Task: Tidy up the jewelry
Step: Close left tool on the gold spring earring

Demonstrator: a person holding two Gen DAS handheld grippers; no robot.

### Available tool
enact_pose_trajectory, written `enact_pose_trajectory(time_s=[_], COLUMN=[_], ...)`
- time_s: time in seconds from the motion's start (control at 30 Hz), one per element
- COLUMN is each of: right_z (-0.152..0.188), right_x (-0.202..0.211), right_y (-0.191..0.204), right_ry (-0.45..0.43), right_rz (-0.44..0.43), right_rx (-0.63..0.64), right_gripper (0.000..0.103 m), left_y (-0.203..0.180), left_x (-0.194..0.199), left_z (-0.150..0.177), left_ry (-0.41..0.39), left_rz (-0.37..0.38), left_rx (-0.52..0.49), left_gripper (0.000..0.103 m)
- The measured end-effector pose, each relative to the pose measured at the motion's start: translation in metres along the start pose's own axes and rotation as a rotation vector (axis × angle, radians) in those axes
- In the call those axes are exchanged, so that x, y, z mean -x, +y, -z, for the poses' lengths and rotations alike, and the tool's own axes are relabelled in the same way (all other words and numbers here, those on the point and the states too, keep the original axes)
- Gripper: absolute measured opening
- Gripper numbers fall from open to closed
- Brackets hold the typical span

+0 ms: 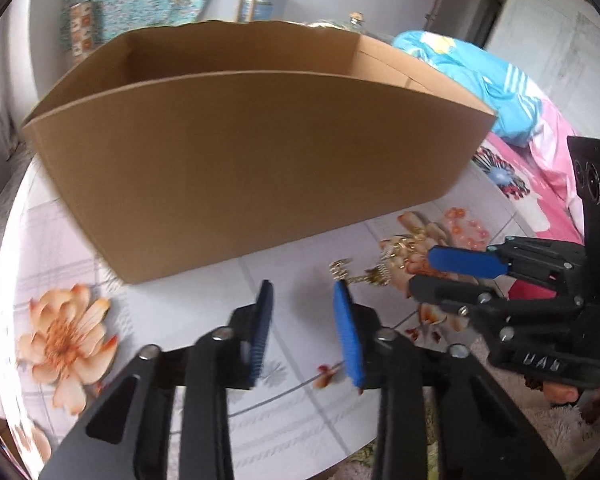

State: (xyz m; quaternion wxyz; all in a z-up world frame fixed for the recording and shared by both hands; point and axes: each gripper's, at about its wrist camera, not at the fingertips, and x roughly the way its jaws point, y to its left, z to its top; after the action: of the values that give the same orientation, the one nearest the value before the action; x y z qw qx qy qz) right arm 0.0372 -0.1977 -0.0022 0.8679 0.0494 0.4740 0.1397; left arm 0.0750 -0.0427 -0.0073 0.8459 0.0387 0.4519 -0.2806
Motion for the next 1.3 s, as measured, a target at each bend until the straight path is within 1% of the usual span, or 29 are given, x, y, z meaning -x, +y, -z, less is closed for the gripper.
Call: enact_pose_trajectory(time_s=[0.03, 0.07, 0.1, 0.2, 0.27, 0.33, 0.43, 0.7, 0.73, 0.8, 0.83, 0.9, 0.97, 1.1, 1.17, 1.23, 1.3], right_z=[0.004, 0.006, 0.006, 0.01, 0.01, 0.01, 0.01, 0.01, 0.009, 0.01, 0.01, 0.011, 0.012, 0.014, 0.013, 0.013, 0.014], right_x=[-0.004, -0.005, -0.007, -0.006, -0.014, -0.019, -0.017, -0.018, -0.019, -0.02, -0.018, -0.018, -0.017, -0.013, -0.005, -0.002, 0.002], right_y=[0.009, 0.01, 0.015, 0.006, 0.005, -0.001, -0.01, -0.03, -0.034, -0.035, -0.037, -0.043, -0.046, -0.049, -0.047, -0.045, -0.045], right_ry=[-0.001, -0.004, -0.006, -0.013, -0.014, -0.016, -0.023, -0.034, -0.037, -0.042, -0.045, -0.049, -0.051, -0.055, -0.055, -0.056, -0.06], right_rz=[-0.001, -0.004, -0.006, -0.018, -0.024, -0.029, -0.031, -0.045, -0.047, -0.046, -0.046, -0.044, -0.041, -0.034, -0.032, -0.03, -0.029], right_rx=[0.0, 0.0, -0.002, -0.013, -0.021, -0.029, -0.04, -0.063, -0.066, -0.072, -0.076, -0.083, -0.087, -0.092, -0.092, -0.088, -0.085], right_gripper=[0.031, 0.031, 0.031, 0.031, 0.031, 0.031, 0.031, 0.031, 0.031, 0.031, 0.031, 0.031, 0.031, 0.031, 0.031, 0.031, 0.031], left_y=[-0.003, -0.006, -0.009, -0.019, -0.025, -0.032, -0.037, -0.053, -0.056, -0.059, -0.06, -0.058, -0.054, -0.039, -0.03, -0.023, -0.017], left_x=[-0.003, -0.005, -0.007, -0.015, -0.021, -0.028, -0.037, -0.045, -0.047, -0.048, -0.049, -0.049, -0.049, -0.043, -0.039, -0.033, -0.023], left_z=[-0.003, -0.006, -0.008, -0.015, -0.019, -0.023, -0.024, -0.027, -0.028, -0.028, -0.028, -0.028, -0.029, -0.029, -0.028, -0.027, -0.026], left_ry=[0.008, 0.018, 0.021, 0.034, 0.048, 0.061, 0.094, 0.123, 0.124, 0.122, 0.119, 0.117, 0.118, 0.119, 0.111, 0.094, 0.068], left_rz=[-0.008, -0.012, -0.014, -0.025, -0.048, -0.054, -0.075, -0.124, -0.128, -0.129, -0.133, -0.121, -0.095, -0.011, 0.016, 0.033, 0.035], left_rx=[-0.014, -0.027, -0.033, -0.056, -0.09, -0.112, -0.146, -0.203, -0.207, -0.214, -0.213, -0.201, -0.166, -0.066, -0.014, 0.025, 0.048], left_gripper=[0.018, 0.017, 0.017, 0.017, 0.017, 0.017, 0.017, 0.017, 0.015, 0.004, 0.003, 0.002, 0.002, 0.001, 0.001, 0.001, 0.001])
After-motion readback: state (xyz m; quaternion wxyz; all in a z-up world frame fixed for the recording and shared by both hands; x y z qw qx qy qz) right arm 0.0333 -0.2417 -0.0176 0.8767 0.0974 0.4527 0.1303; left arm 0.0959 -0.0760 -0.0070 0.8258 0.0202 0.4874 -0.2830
